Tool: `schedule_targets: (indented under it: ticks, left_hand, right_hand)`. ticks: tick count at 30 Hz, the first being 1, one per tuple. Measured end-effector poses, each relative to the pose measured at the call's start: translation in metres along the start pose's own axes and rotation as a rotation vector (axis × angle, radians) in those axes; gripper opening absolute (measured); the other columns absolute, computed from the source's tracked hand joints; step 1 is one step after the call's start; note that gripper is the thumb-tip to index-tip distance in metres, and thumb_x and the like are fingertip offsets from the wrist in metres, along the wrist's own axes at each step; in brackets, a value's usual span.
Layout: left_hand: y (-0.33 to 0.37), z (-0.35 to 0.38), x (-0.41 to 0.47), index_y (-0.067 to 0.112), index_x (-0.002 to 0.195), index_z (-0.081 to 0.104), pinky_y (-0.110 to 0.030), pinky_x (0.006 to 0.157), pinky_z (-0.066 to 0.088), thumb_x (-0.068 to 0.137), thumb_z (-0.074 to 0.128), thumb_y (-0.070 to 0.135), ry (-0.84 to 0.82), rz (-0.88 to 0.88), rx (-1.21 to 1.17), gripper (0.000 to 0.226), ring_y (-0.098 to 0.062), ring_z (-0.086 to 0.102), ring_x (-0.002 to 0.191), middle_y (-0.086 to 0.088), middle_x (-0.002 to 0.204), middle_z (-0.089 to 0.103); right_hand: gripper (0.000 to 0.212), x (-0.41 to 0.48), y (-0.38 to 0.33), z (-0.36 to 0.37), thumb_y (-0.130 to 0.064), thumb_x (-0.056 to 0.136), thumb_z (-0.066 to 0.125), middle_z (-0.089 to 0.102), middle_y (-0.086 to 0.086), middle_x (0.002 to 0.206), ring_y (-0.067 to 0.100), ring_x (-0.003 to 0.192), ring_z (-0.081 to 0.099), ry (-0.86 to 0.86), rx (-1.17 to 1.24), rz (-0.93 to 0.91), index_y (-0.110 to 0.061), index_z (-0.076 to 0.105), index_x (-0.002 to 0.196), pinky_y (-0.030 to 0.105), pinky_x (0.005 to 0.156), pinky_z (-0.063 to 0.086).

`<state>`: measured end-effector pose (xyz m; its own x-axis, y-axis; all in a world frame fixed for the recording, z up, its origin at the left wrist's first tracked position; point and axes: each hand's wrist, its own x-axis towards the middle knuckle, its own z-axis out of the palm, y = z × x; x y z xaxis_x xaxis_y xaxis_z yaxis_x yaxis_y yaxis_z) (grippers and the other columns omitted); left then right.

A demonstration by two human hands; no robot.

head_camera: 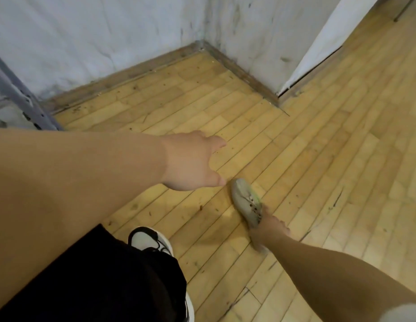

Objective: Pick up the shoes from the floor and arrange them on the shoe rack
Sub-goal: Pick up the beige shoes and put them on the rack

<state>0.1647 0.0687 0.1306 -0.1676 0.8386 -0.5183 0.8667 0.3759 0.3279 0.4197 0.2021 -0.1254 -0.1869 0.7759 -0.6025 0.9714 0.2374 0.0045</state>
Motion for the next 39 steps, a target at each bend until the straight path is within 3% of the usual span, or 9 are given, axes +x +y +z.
schedule_targets:
  ticks: [5,10,13,18,22,26,30,36,39]
  left_hand:
    - [-0.019,-0.025,-0.026,0.036,0.162,0.016,-0.045,0.108,0.044,0.096,0.053,0.061,0.033,-0.099,0.077,0.08,-0.028,0.046,0.137,-0.002,0.161,0.03]
    - [-0.094,-0.051,-0.137,0.041,0.151,0.037,-0.034,0.093,0.045,0.095,0.054,0.062,0.074,-0.251,0.063,0.062,-0.018,0.052,0.109,0.011,0.134,0.052]
    - [-0.165,-0.036,-0.235,0.035,0.15,0.041,-0.038,0.105,0.042,0.094,0.055,0.061,0.099,-0.439,0.089,0.063,-0.021,0.051,0.129,0.005,0.15,0.049]
    - [-0.281,0.055,-0.403,0.031,0.145,0.045,-0.036,0.103,0.044,0.096,0.053,0.059,0.043,-0.924,-0.063,0.057,-0.025,0.054,0.125,-0.002,0.144,0.054]
    - [-0.349,0.18,-0.516,0.018,0.156,0.037,-0.033,0.111,0.04,0.098,0.056,0.053,0.031,-1.245,-0.35,0.071,-0.027,0.047,0.139,-0.009,0.155,0.046]
    - [-0.382,0.306,-0.59,0.017,0.162,0.021,-0.038,0.111,0.041,0.094,0.06,0.058,0.116,-1.46,-0.671,0.089,-0.033,0.044,0.141,-0.014,0.162,0.034]
    - [-0.408,0.408,-0.622,0.025,0.164,0.007,-0.045,0.11,0.042,0.078,0.065,0.078,0.218,-1.64,-0.966,0.117,-0.041,0.04,0.141,-0.018,0.163,0.024]
    - [-0.44,0.476,-0.585,0.03,0.163,-0.006,-0.044,0.112,0.04,0.083,0.067,0.069,0.462,-1.655,-1.353,0.115,-0.041,0.036,0.144,-0.014,0.167,0.015]
    - [-0.468,0.49,-0.547,0.036,0.16,-0.016,-0.043,0.108,0.043,0.073,0.061,0.082,0.561,-1.722,-1.354,0.125,-0.041,0.036,0.144,-0.019,0.167,0.015]
  right_hand:
    - [0.071,-0.05,-0.121,-0.063,-0.05,0.08,0.069,0.063,0.001,0.112,0.025,0.094,0.062,-0.121,0.379,-0.328,-0.029,0.042,0.142,0.038,0.081,0.053]
    - [0.073,-0.161,-0.237,-0.161,-0.046,0.077,0.078,0.062,-0.012,0.118,0.015,0.104,0.058,-0.184,-0.025,-0.835,-0.044,0.045,0.142,0.032,0.089,0.046]
    - [0.078,-0.234,-0.307,-0.176,-0.05,0.072,0.079,0.062,-0.014,0.124,0.016,0.11,0.059,-0.16,-0.271,-1.045,-0.048,0.045,0.143,0.039,0.099,0.05]
    - [0.082,-0.371,-0.434,-0.112,-0.048,0.085,0.072,0.053,-0.004,0.145,0.022,0.116,0.055,-0.191,-0.651,-1.366,-0.04,0.031,0.156,0.027,0.085,0.045]
    - [0.077,-0.464,-0.51,-0.005,-0.05,0.085,0.071,0.053,0.0,0.149,0.027,0.127,0.054,-0.197,-0.901,-1.529,-0.032,0.039,0.153,0.038,0.103,0.047]
    - [0.053,-0.537,-0.562,0.11,-0.048,0.085,0.071,0.065,-0.001,0.118,0.023,0.101,0.064,-0.249,-1.109,-1.586,-0.033,0.051,0.132,0.042,0.089,0.056]
    - [0.075,-0.574,-0.595,0.222,-0.047,0.083,0.063,0.058,0.001,0.124,0.023,0.101,0.06,-0.269,-1.2,-1.572,-0.029,0.038,0.15,0.037,0.082,0.057]
    - [0.067,-0.57,-0.616,0.32,-0.037,0.089,0.059,0.055,0.002,0.105,0.024,0.08,0.057,-0.187,-1.11,-1.516,-0.028,0.032,0.15,0.033,0.056,0.049]
    - [0.071,-0.558,-0.623,0.329,-0.041,0.091,0.059,0.051,0.008,0.121,0.031,0.095,0.059,-0.158,-1.037,-1.384,-0.026,0.026,0.152,0.037,0.067,0.056]
